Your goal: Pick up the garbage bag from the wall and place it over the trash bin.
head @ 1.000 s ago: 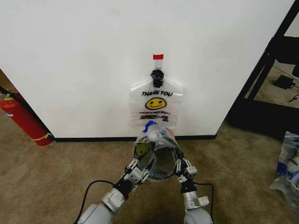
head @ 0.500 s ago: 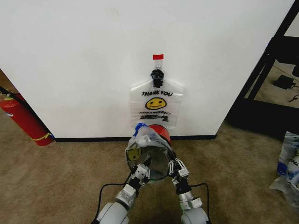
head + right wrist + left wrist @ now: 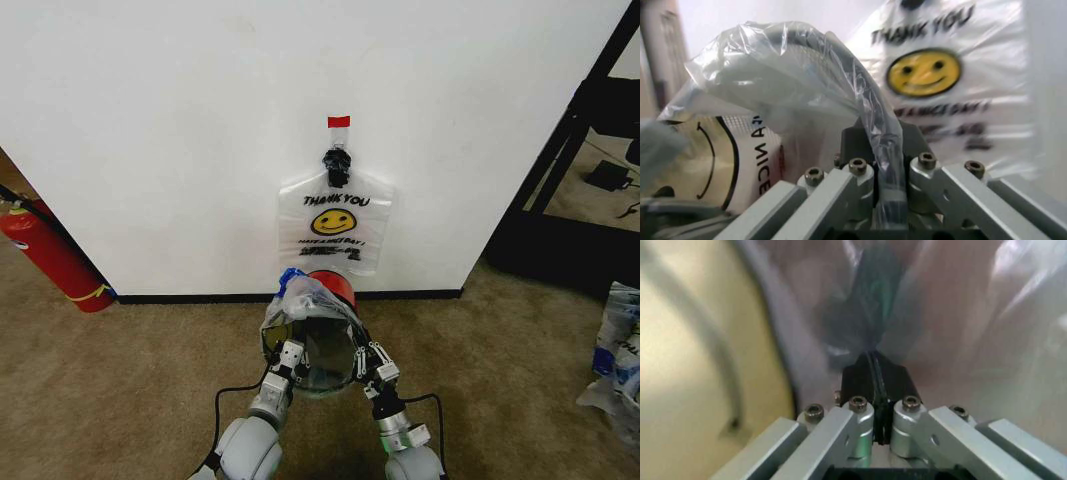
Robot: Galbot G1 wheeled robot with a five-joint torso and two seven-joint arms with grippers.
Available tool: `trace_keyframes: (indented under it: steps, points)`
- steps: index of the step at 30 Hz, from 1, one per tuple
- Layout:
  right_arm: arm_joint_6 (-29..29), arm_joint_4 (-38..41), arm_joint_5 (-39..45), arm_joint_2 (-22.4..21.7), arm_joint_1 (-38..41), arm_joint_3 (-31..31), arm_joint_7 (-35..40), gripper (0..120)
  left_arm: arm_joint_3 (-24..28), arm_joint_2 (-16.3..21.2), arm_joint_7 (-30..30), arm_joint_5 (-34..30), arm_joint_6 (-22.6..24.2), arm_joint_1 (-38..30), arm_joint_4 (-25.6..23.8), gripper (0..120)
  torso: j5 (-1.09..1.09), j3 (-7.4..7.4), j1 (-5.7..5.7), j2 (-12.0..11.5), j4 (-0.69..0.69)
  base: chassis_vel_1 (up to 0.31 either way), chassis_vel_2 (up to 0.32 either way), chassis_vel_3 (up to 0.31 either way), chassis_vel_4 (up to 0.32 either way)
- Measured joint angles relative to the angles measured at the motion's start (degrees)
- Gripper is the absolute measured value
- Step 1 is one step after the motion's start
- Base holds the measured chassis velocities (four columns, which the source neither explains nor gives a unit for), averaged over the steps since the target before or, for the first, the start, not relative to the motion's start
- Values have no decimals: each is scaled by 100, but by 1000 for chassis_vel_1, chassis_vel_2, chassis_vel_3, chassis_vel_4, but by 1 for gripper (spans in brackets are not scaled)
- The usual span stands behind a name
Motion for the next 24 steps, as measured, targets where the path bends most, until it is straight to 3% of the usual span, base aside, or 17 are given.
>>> trace_keyframes:
  steps: [3,7,15,24]
  points:
    - [-5,-236,445,4,159,-84,-575,1,-7,-25,-142,-123,164,-52,-5,0,0,0,0,0,0,0,0,0,0]
    - [-5,-435,531,69,322,-163,-808,1,-57,-59,-324,-262,306,-114,80,0,0,0,0,0,0,0,0,0,0]
    - [-6,-626,418,319,533,-373,-720,1,-152,-295,-578,-443,451,-297,561,0,0,0,0,0,0,0,0,0,0]
    - [-9,-720,362,437,543,-367,-705,1,-148,-584,-931,-966,468,-453,677,0,-1,0,0,0,-1,0,0,0,0]
